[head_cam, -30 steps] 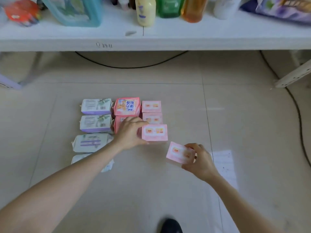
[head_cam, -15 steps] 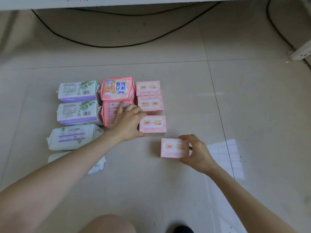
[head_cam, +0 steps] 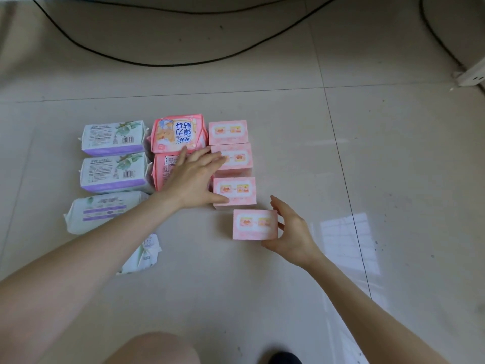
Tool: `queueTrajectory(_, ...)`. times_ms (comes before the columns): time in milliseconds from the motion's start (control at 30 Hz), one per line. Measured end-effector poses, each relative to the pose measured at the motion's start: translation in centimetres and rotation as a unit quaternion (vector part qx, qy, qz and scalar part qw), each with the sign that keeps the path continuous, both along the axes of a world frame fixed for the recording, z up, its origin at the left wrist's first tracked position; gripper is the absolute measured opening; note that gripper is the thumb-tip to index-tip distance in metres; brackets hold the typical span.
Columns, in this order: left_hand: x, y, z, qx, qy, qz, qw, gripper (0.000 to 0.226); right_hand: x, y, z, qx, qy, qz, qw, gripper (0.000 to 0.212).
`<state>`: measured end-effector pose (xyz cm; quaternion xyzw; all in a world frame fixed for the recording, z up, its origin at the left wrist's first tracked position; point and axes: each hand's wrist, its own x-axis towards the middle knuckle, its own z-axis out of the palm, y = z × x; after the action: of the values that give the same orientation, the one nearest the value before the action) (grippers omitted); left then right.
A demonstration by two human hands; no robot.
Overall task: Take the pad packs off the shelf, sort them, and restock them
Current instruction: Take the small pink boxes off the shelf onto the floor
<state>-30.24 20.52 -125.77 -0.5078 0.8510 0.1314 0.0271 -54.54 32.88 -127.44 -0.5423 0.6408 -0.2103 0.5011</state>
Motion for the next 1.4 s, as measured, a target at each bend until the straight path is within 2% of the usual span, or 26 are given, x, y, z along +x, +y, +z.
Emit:
queueTrajectory(233, 0.3, -0.2, -0.4, -0.001, -0.026, -0.014, 1.0, 0.09, 1.9, -1.3, -0.1, -0.004, -0.02, 0.003, 1.0, 0.091)
queueTrajectory(500, 0.4, -0.3, -0.6, -0.008, -0.012, -0.002, 1.0, 0.077, 3.0, -2.6, -0.1, -0.026, -0.042, 0.002, 0.999, 0.079)
queueTrajectory(900, 0.3, -0.1, -0.5, -0.006, -0.031, -0.001, 0.999, 0.077, 3.0, -2.6, -0.9, -0.023, -0.03, -0.003, 0.999, 0.076)
queueTrajectory(1067, -0.3, 0.2, 0.3, 0.014, -0.07, -0.006, 0.997, 0.076, 2.9, -2.3, 0.0, -0.041, 0.03, 0.022, 0.998, 0.077)
queueTrajectory(1167, -0.6, 1.5, 1.9, 0.006, -0.074, 0.001, 0.997, 0.073, 2.7, -1.7, 1.7, -0.05, 0.102, 0.066, 0.991, 0.08)
queueTrajectory(1267, -0.6, 3.4, 4.3, 0.0, -0.066, 0.003, 0.998, 0.068, 2.3, -0.6, 4.4, -0.03, 0.204, 0.113, 0.972, 0.083)
queueTrajectory(1400, -0.1, 6.7, 8.8, 0.019, -0.074, -0.023, 0.997, 0.063, 2.1, 1.7, 9.3, -0.044, 0.289, 0.159, 0.943, 0.072)
